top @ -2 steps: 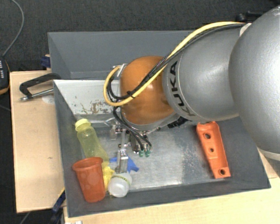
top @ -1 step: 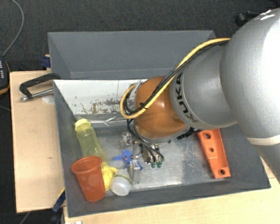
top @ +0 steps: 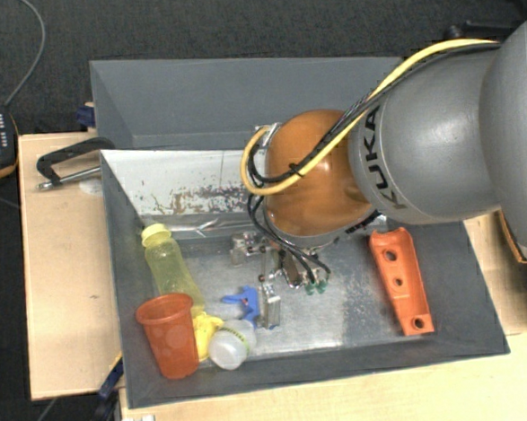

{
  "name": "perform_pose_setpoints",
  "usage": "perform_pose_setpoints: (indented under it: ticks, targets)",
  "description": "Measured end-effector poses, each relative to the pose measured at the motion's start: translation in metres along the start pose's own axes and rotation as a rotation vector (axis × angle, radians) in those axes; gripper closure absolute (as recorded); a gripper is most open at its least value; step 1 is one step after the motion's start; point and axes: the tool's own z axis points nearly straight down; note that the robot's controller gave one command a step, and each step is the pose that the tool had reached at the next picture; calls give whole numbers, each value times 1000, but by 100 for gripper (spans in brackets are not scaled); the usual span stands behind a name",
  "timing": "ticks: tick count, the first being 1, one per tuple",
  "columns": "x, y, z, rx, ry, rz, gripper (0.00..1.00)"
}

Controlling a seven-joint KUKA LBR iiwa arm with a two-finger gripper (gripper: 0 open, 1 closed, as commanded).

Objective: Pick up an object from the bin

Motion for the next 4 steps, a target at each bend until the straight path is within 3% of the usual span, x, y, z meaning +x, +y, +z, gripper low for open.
perform_pose_setpoints:
  ticks: [1, 2, 3, 4]
  targets:
    - [3, -4, 2, -2, -4, 111, 0]
    - [8, -12, 60, -1, -2, 39, 0]
    - [11, -10, 75, -3, -6, 135, 100]
    - [11, -10, 72, -4, -6, 149, 100]
